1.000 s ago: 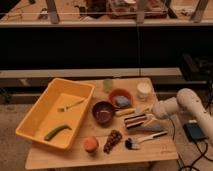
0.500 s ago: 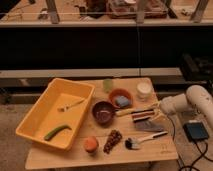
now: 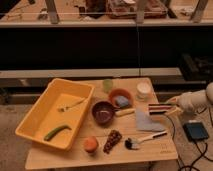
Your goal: Place eraser in paper cup
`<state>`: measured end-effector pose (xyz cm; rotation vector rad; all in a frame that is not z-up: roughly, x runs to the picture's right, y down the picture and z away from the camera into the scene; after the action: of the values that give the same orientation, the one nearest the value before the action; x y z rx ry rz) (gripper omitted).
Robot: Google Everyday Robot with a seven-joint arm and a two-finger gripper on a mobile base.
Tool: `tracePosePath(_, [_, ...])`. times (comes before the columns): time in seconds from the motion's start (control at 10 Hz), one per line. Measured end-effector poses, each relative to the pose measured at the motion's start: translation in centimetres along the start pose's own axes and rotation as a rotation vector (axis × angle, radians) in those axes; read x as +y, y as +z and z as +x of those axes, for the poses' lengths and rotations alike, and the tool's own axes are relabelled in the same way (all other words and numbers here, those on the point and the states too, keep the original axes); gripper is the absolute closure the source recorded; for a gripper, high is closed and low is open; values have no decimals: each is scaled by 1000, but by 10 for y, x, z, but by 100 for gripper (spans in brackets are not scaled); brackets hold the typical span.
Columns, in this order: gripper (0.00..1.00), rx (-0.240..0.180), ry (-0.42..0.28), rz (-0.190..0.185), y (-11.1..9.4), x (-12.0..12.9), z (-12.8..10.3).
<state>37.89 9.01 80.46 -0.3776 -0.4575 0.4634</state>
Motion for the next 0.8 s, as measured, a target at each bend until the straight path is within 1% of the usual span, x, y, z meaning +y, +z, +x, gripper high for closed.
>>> tracePosePath(0.1, [100,2,17,17,-1,-10,1])
tracePosePath(0.2, [100,-3,42,48,-2,-29,1])
tracePosePath(0.4, [100,-18,53,88,-4,-56,-10])
tracePosePath(0.6, [100,-37,55,136,-18,-79,-25])
tracePosePath(0.7, [100,-50,62,155,-25,-86,-28])
tracePosePath(0.8, [100,-62,64,166,-27,-91,-31])
